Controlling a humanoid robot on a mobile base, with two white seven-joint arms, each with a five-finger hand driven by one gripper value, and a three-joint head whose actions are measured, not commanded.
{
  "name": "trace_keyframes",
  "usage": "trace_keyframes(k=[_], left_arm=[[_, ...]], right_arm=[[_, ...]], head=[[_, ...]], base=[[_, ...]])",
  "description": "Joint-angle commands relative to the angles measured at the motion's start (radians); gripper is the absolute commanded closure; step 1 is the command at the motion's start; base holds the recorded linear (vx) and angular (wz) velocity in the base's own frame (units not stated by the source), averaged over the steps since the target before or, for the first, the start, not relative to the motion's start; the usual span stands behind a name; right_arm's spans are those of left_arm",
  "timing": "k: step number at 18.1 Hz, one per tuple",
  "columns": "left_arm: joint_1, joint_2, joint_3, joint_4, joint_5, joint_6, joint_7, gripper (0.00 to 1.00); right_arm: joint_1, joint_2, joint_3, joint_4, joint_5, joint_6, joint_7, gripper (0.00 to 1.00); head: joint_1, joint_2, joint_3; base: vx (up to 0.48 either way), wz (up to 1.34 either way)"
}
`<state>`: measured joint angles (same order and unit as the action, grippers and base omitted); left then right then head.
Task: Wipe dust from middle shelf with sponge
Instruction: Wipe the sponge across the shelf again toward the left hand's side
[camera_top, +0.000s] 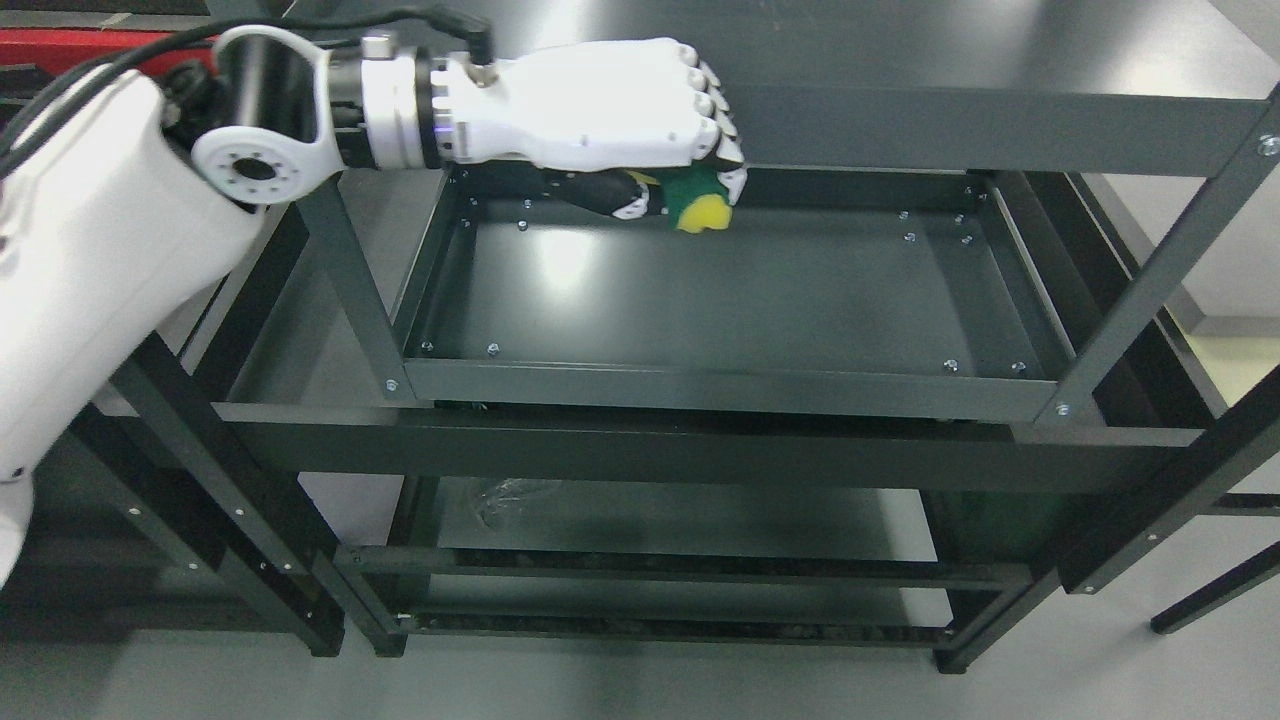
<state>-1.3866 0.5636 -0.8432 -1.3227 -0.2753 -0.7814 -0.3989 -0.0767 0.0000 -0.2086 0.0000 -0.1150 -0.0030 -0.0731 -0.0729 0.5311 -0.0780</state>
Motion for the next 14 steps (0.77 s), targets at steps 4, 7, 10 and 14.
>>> trace_keyframes(k=[4, 7, 10, 14], left_arm=[[0.237, 0.479, 0.378, -0.151, 0.163, -0.004, -0.009, 0.99], [0.244, 0.402, 0.378, -0.182, 0.266, -0.004, -0.005, 0.99], [0.228, 0.206, 0.381, -0.204, 0.384, -0.004, 0.006, 1.0], [0.282, -0.162, 0.349, -0.225, 0.435, -0.004, 0.009, 1.0]], right_arm=[[0.0, -0.017, 0.0, -0.017, 0.0, 0.074, 0.001, 0.0], [0.0, -0.017, 0.0, -0.017, 0.0, 0.074, 0.001, 0.0], [0.0, -0.017, 0.0, -0.017, 0.0, 0.074, 0.001, 0.0], [0.0, -0.017, 0.0, -0.017, 0.0, 0.074, 0.001, 0.0]], head=[[0.0, 0.0, 0.0], [0.0, 0.0, 0.0], [0.0, 0.0, 0.0], [0.0, 0.0, 0.0]], base=[[0.0, 0.0], [0.0, 0.0], [0.0, 0.0], [0.0, 0.0]])
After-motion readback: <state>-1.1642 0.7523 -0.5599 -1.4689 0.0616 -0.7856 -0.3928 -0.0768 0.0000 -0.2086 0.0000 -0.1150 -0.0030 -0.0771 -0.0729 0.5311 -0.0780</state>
